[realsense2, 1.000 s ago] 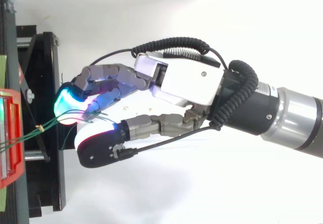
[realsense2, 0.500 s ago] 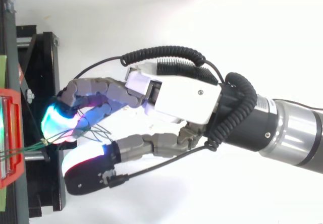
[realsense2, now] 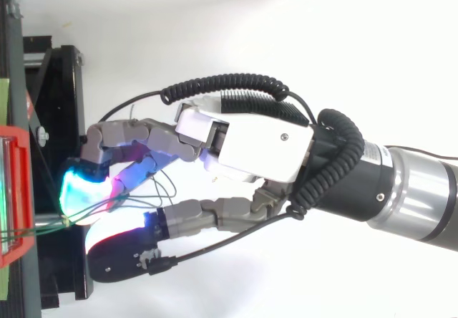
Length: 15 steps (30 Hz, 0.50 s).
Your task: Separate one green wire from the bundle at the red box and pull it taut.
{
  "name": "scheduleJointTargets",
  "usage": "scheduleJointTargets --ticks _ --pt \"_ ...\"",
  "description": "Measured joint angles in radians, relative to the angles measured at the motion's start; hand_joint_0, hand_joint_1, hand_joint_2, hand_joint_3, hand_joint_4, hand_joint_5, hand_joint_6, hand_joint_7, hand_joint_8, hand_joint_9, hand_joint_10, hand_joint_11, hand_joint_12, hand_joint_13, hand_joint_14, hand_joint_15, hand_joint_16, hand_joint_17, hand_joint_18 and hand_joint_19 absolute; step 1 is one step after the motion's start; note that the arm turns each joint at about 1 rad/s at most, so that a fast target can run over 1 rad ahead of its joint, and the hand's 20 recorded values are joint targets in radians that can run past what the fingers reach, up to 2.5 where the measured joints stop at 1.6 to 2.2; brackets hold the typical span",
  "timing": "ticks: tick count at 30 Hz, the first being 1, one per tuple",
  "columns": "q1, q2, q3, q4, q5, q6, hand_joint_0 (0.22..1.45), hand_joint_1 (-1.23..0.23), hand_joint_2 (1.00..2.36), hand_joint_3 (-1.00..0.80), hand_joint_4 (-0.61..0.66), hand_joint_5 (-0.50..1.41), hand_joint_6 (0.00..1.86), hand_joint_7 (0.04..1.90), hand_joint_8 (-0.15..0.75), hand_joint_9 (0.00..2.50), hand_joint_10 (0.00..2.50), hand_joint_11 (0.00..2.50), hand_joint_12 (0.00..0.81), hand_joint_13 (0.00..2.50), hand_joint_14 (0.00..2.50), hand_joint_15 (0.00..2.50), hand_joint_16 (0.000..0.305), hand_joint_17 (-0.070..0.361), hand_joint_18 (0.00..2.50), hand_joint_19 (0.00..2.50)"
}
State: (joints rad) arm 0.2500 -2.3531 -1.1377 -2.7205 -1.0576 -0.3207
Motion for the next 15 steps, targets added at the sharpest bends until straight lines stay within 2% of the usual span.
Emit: scheduleJointTargets --ticks 3,6,11,15 --pt "0.000 0.000 0.002 -0.002 -0.001 0.010 0.61 -0.59 1.01 -0.34 0.20 -0.15 0.76 1.05 0.302 0.81 0.01 0.34 0.299 0.60 0.00 0.12 0.044 0.098 0.60 0.25" --pt "-0.002 0.000 0.014 -0.015 -0.002 0.020 0.61 -0.60 1.01 -0.31 0.21 -0.17 0.82 1.05 0.304 0.81 0.01 0.39 0.303 0.60 0.00 0.13 0.044 0.099 0.61 0.26" --pt "-0.004 0.000 0.050 -0.077 -0.003 0.028 0.60 -0.64 1.01 -0.26 0.22 -0.18 0.88 1.03 0.318 0.80 0.01 0.43 0.307 0.61 0.00 0.14 0.045 0.101 0.62 0.27" --pt "-0.002 0.000 0.068 -0.119 -0.001 0.031 0.59 -0.66 1.01 -0.31 0.23 -0.19 0.88 0.98 0.317 0.80 0.01 0.44 0.309 0.62 0.01 0.15 0.045 0.101 0.63 0.28"
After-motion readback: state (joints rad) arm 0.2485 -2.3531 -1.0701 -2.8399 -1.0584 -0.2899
